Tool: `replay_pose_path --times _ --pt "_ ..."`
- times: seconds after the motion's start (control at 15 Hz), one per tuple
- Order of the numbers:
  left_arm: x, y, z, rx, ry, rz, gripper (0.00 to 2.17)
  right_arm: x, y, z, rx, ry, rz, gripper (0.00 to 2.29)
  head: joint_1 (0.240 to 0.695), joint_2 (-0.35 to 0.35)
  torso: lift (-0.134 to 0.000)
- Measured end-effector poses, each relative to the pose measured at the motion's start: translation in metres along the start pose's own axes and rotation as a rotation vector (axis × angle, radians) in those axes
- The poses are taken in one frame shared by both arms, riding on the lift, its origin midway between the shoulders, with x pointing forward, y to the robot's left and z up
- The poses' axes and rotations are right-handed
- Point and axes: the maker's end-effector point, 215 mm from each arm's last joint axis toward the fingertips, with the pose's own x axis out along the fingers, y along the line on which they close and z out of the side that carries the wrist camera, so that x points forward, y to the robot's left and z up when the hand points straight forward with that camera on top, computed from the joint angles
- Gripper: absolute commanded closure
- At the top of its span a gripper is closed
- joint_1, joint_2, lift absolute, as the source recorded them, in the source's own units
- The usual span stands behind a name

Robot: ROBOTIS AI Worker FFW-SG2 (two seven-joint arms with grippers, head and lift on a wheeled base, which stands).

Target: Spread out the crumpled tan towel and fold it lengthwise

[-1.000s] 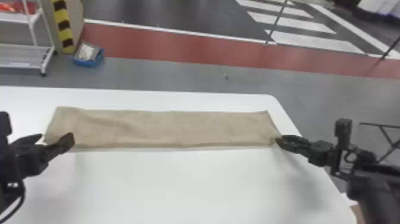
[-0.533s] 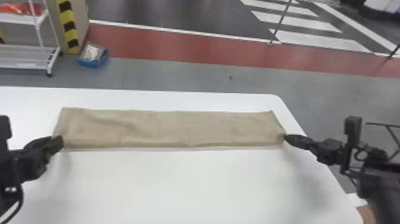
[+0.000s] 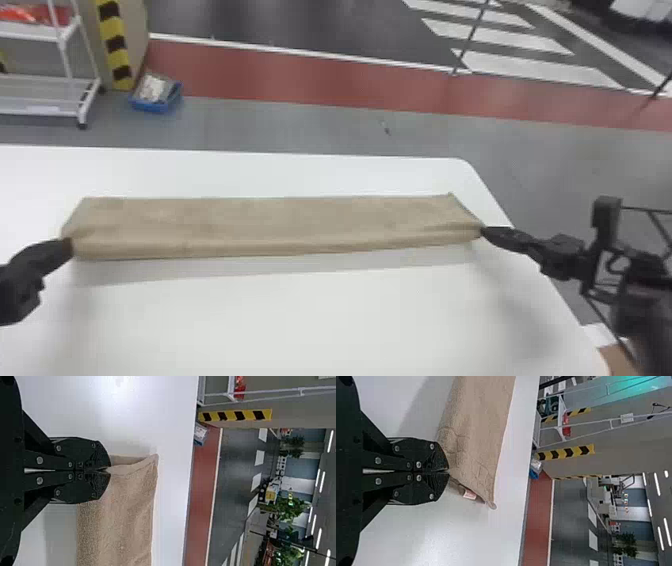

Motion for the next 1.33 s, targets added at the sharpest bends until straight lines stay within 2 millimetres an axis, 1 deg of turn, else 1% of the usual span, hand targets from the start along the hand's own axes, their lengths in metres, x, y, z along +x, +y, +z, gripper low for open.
replay_pose_path --times 0.2,0.33,0.53,0.6,0.73,0.8,0.87,0.93,1.0,1.07,1.13,1.27,1.33 --pt "-0.014 0.018 -0.001 -0.011 -0.005 0.024 1.66 -0.01 0.014 -0.012 0.022 0.004 0.031 1.6 0.695 -0.25 -0.124" --pt "-0.018 0.022 -0.003 -0.015 -0.003 0.026 1.66 -0.013 0.022 -0.022 0.024 0.012 0.041 1.6 0.695 -0.24 -0.124" --pt "-0.026 0.019 -0.015 -0.011 0.015 0.007 1.63 -0.017 0.03 -0.036 0.034 0.027 0.054 1.6 0.695 -0.242 -0.124" --pt "-0.028 0.015 -0.02 -0.007 0.028 -0.004 1.59 -0.017 0.032 -0.039 0.033 0.03 0.057 1.6 0.695 -0.246 -0.124" --pt "-0.031 0.007 -0.028 -0.005 0.049 -0.02 1.58 -0.015 0.034 -0.041 0.029 0.032 0.059 1.59 0.695 -0.258 -0.124" --pt "-0.033 0.004 -0.03 -0.003 0.057 -0.025 1.51 -0.014 0.035 -0.042 0.027 0.034 0.06 1.59 0.695 -0.261 -0.124" --pt "-0.036 0.0 -0.031 0.003 0.067 -0.035 1.35 -0.013 0.036 -0.042 0.023 0.034 0.06 1.56 0.695 -0.264 -0.124" --pt "-0.039 -0.004 -0.032 0.011 0.079 -0.045 0.86 -0.013 0.035 -0.041 0.017 0.031 0.055 1.22 0.695 -0.272 -0.124" --pt "-0.042 -0.006 -0.032 0.018 0.084 -0.05 0.32 -0.013 0.035 -0.041 0.013 0.029 0.052 0.79 0.695 -0.275 -0.124" --pt "-0.045 -0.005 -0.031 0.022 0.086 -0.053 0.14 -0.013 0.033 -0.04 0.012 0.028 0.047 0.29 0.695 -0.276 -0.124" --pt "-0.046 -0.002 -0.029 0.023 0.083 -0.051 0.14 -0.014 0.033 -0.039 0.016 0.032 0.045 0.08 0.695 -0.275 -0.124" --pt "-0.048 0.011 -0.022 0.02 0.071 -0.031 0.14 -0.016 0.03 -0.038 0.032 0.045 0.042 0.07 0.695 -0.267 -0.124" --pt "-0.049 0.019 -0.015 0.02 0.059 -0.023 0.14 -0.017 0.029 -0.036 0.039 0.048 0.042 0.07 0.695 -0.254 -0.124"
